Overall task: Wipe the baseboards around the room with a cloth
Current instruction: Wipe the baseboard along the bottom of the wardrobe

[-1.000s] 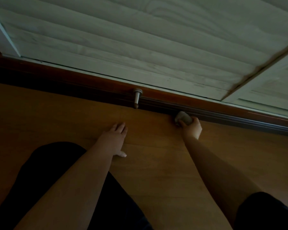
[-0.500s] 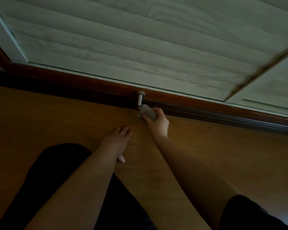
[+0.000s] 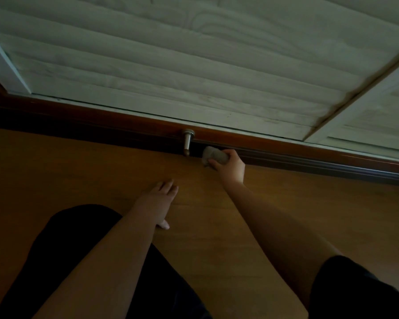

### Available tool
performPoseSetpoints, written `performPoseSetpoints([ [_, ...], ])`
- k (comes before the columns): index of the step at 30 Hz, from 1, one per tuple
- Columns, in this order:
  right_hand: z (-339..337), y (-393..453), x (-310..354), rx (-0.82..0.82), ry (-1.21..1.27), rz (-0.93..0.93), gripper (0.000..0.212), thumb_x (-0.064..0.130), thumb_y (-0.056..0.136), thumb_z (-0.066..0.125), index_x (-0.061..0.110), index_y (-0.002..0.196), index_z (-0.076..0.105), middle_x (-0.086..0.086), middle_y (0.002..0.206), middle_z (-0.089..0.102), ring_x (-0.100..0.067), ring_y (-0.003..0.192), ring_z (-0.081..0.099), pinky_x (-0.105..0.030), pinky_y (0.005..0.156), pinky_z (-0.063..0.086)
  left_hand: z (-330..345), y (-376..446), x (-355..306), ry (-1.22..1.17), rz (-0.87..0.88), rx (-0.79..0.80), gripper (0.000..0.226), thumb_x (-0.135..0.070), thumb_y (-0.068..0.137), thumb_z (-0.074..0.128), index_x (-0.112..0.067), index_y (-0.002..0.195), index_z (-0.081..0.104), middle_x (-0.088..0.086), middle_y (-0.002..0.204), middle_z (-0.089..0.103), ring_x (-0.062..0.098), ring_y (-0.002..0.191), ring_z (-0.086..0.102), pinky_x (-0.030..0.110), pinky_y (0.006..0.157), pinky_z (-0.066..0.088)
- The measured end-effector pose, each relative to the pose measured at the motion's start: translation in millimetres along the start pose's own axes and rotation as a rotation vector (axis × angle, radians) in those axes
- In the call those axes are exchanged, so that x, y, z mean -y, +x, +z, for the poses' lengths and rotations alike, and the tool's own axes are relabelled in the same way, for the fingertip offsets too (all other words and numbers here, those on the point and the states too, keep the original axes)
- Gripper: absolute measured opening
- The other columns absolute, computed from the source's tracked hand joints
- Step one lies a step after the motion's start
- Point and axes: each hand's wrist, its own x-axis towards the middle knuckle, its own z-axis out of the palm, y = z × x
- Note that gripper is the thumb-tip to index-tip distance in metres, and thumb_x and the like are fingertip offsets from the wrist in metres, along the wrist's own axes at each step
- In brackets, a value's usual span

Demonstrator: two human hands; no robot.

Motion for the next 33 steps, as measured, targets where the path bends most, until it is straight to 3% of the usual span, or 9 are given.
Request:
performPoseSetpoints([
  [3, -27.8, 5.6, -18.2, -0.027, -0.052, 0.020, 0.048, 0.030, 0.079, 0.081, 0.022, 0.120, 0.058, 0.009, 0.106, 0.060, -0.009, 0.100, 0.057, -0.023, 0.081, 0.048, -0.7, -0.8, -0.5, -0.016, 0.003, 0.017, 0.121, -0.038, 0.080, 0.081, -0.023, 0.158, -0.011, 0.000, 0.164, -0.023, 0.026, 0.152, -0.011, 0.052, 0.122, 0.018],
  [7, -62.1, 11.8, -39.7, -0.094, -0.114, 0.046, 0.048, 0.028, 0.076, 0.083, 0.022, 0.117, 0.059, 0.011, 0.099, 0.057, -0.009, 0.097, 0.056, -0.017, 0.073, 0.041, -1.4, -0.1, -1.3, 0.009, 0.008, 0.020, 0.120, -0.039, 0.081, 0.080, -0.023, 0.158, -0.010, 0.001, 0.163, -0.025, 0.025, 0.152, -0.015, 0.053, 0.122, 0.015],
  [12, -99.8, 16.6, -62.4, -0.132, -0.160, 0.089, 0.048, 0.026, 0.075, 0.084, 0.023, 0.116, 0.059, 0.009, 0.102, 0.059, -0.012, 0.099, 0.058, -0.022, 0.076, 0.044, -2.8, 0.4, -4.3, 0.032, 0.029, 0.017, 0.120, -0.040, 0.081, 0.079, -0.024, 0.158, -0.011, -0.001, 0.163, -0.025, 0.023, 0.151, -0.017, 0.055, 0.122, 0.013],
  [17, -116.6, 10.7, -69.9, -0.149, -0.272, 0.099, 0.048, 0.027, 0.081, 0.078, 0.018, 0.122, 0.055, -0.004, 0.118, 0.061, -0.023, 0.111, 0.058, -0.043, 0.095, 0.052, -0.5, 2.2, -10.3, 0.023, 0.053, -0.078, 0.122, -0.045, 0.081, 0.077, -0.025, 0.156, -0.018, -0.004, 0.162, -0.027, 0.021, 0.152, -0.013, 0.055, 0.121, 0.016],
  [20, -104.0, 1.0, -52.1, -0.137, -0.258, 0.026, 0.049, 0.032, 0.082, 0.077, 0.017, 0.123, 0.055, -0.003, 0.117, 0.061, -0.021, 0.111, 0.058, -0.044, 0.095, 0.052, 2.2, 5.8, -12.8, 0.037, 0.062, -0.090, 0.114, -0.052, 0.086, 0.069, -0.023, 0.157, -0.016, -0.003, 0.163, -0.025, 0.022, 0.152, -0.012, 0.055, 0.121, 0.016],
  [24, -55.8, -11.7, -8.2, -0.033, -0.158, -0.113, 0.049, 0.037, 0.083, 0.076, 0.022, 0.125, 0.056, 0.005, 0.112, 0.061, -0.014, 0.104, 0.059, -0.034, 0.089, 0.053, 4.3, 7.9, -13.2, 0.063, 0.054, -0.077, 0.110, -0.058, 0.089, 0.062, -0.018, 0.157, -0.014, 0.000, 0.164, -0.025, 0.023, 0.152, -0.012, 0.054, 0.121, 0.017],
  [29, 4.2, -11.2, 44.4, 0.041, -0.056, -0.210, 0.044, 0.032, 0.087, 0.072, 0.018, 0.126, 0.056, 0.002, 0.114, 0.062, -0.013, 0.104, 0.060, -0.028, 0.086, 0.053, 2.7, 9.0, -13.0, 0.068, 0.029, -0.030, 0.116, -0.057, 0.083, 0.071, -0.019, 0.158, -0.010, 0.001, 0.163, -0.026, 0.023, 0.152, -0.015, 0.055, 0.120, 0.017],
  [33, 12.0, -4.2, 52.7, 0.028, -0.094, -0.206, 0.045, 0.034, 0.088, 0.071, 0.015, 0.126, 0.056, -0.002, 0.115, 0.063, -0.017, 0.104, 0.060, -0.030, 0.086, 0.053, 1.9, 11.5, -11.8, 0.068, 0.023, -0.011, 0.120, -0.055, 0.081, 0.074, -0.020, 0.158, -0.011, 0.002, 0.163, -0.026, 0.025, 0.152, -0.015, 0.054, 0.120, 0.016],
])
